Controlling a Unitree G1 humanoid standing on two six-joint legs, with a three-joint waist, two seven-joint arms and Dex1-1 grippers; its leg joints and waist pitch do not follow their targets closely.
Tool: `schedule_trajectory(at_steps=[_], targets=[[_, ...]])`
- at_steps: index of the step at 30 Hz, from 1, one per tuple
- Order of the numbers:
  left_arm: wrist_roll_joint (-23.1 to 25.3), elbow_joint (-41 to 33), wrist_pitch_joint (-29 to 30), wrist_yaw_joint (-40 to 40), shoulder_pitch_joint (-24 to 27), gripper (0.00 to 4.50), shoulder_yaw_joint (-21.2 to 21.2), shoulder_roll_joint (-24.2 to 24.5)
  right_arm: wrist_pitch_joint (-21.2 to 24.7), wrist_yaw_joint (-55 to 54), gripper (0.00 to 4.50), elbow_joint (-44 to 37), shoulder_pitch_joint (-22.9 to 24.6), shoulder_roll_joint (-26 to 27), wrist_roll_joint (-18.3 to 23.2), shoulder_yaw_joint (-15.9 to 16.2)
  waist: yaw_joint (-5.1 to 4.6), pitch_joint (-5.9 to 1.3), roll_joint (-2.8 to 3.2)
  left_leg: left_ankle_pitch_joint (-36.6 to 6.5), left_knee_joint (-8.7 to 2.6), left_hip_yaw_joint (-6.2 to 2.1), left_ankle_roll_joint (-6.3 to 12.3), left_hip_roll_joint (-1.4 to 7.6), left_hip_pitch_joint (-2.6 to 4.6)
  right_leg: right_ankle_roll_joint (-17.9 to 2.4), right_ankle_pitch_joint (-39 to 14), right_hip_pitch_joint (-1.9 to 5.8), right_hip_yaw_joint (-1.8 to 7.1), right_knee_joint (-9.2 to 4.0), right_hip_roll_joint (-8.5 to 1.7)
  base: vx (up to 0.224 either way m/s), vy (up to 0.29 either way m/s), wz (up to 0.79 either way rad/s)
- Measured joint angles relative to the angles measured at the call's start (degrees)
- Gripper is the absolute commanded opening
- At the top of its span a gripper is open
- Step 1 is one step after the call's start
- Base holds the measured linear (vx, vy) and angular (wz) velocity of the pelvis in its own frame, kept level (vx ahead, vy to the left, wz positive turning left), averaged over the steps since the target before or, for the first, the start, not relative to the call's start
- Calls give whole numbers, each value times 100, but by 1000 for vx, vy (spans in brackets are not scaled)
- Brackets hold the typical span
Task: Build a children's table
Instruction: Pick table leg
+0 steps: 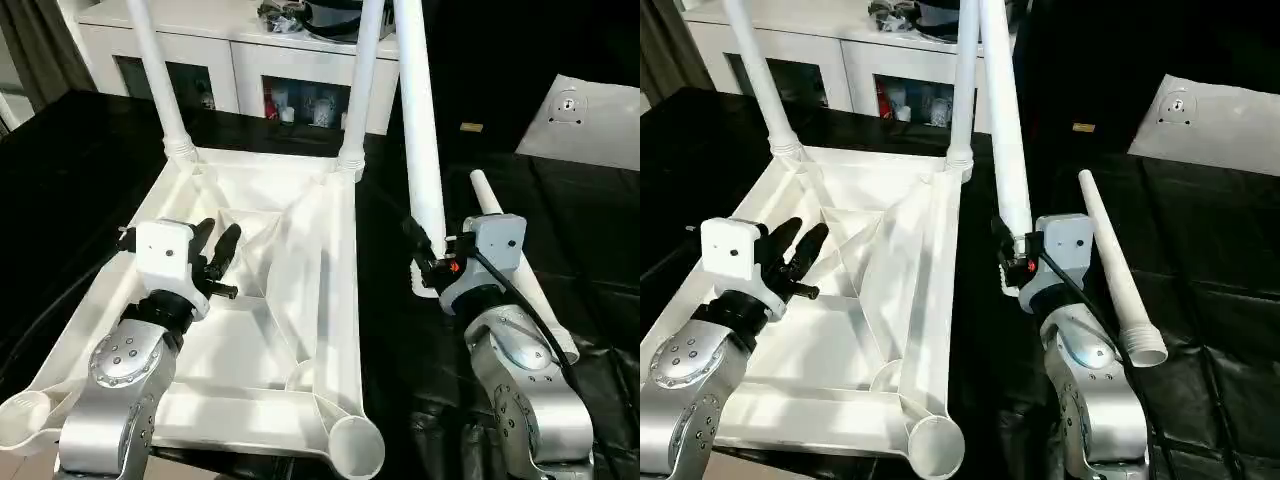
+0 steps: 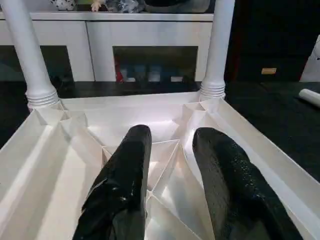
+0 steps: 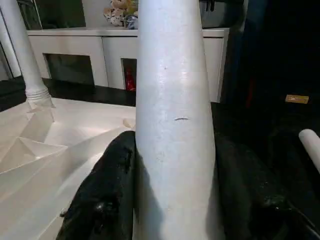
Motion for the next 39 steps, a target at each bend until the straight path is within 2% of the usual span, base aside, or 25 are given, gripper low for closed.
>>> schedule_trajectory(at_steps=[39], targets=[[0,0,0,0,0,166,0,0,0,0,189,0,0,0,0,0,0,0,0,0,0,0,0,0,0,0,0,0,0,0,0,0,0,0]])
